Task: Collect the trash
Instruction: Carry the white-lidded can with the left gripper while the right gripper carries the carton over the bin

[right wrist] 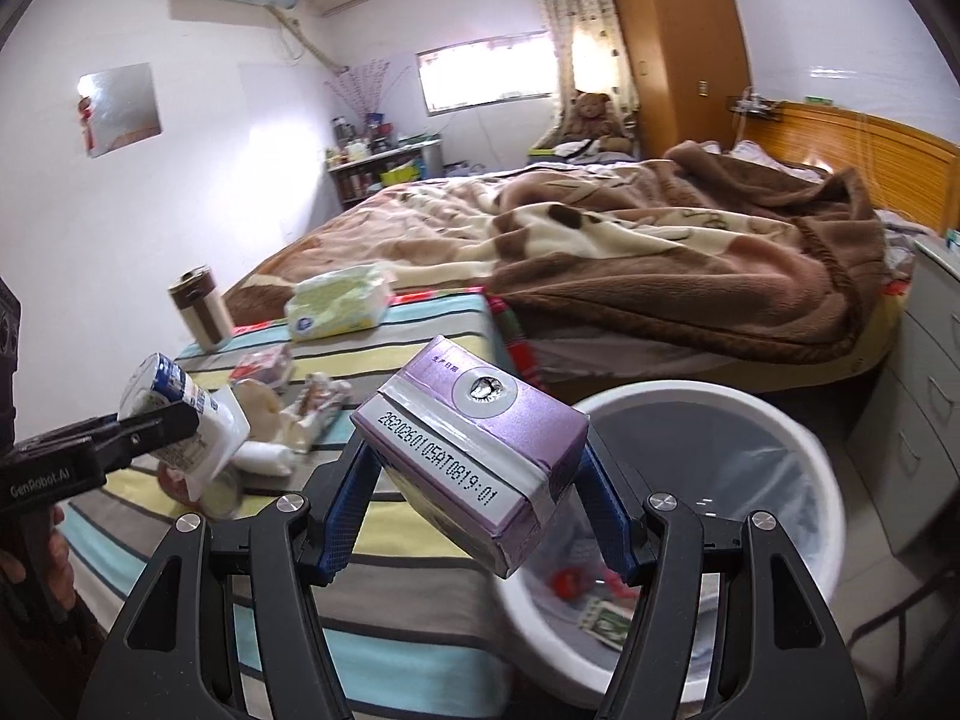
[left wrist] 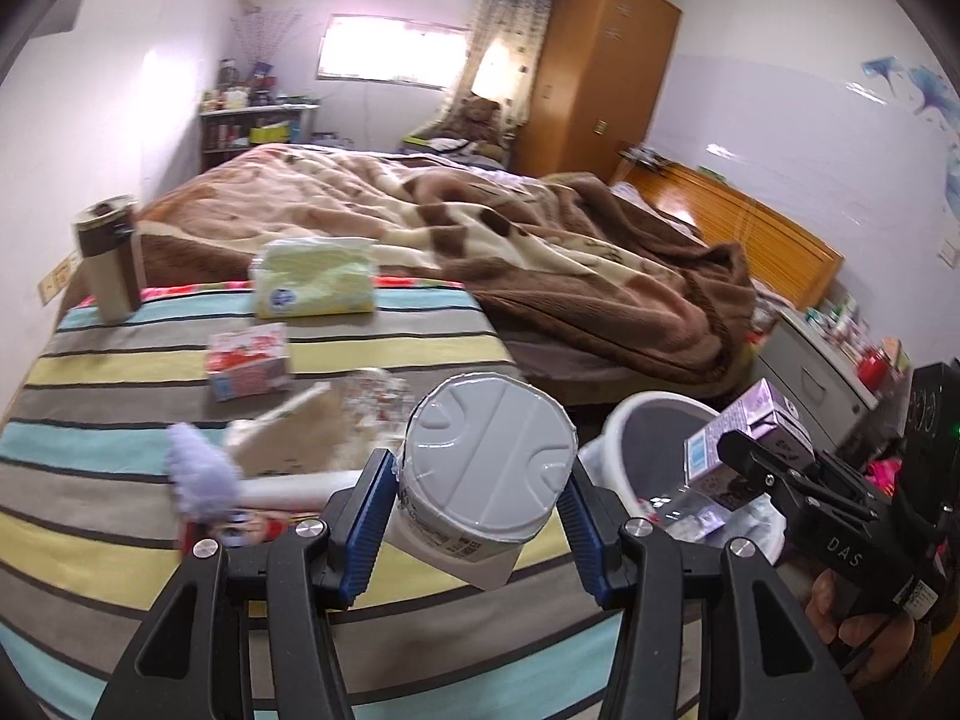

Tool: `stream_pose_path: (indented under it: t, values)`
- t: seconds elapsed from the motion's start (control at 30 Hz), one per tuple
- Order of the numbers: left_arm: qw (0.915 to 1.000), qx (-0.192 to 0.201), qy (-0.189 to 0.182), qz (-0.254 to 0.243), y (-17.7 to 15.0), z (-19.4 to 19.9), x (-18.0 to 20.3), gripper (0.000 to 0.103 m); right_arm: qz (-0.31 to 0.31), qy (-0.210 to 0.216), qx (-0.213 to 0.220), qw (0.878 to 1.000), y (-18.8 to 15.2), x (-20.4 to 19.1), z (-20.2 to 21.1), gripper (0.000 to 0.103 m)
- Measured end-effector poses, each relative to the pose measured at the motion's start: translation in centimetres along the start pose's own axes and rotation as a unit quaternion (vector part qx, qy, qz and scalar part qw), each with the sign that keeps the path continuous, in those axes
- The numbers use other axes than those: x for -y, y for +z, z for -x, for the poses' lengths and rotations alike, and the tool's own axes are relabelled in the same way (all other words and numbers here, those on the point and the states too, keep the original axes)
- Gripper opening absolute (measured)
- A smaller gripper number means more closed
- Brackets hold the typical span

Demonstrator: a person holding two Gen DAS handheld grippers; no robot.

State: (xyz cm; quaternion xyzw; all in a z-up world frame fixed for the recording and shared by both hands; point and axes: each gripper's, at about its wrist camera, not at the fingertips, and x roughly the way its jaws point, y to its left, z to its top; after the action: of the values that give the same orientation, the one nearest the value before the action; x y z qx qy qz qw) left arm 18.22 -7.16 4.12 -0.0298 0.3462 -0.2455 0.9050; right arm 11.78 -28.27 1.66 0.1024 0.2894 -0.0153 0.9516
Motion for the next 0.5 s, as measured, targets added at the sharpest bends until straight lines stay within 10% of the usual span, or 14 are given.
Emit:
stream_pose_path:
  t: [0.5]
  values:
    - [0.995, -0.039, -0.072, -0.058, -0.7, -5.2, 9.7, 0.054, -0.026, -0.055, -0.01, 0.998, -0.7, 5.2, 0.7, 0.065]
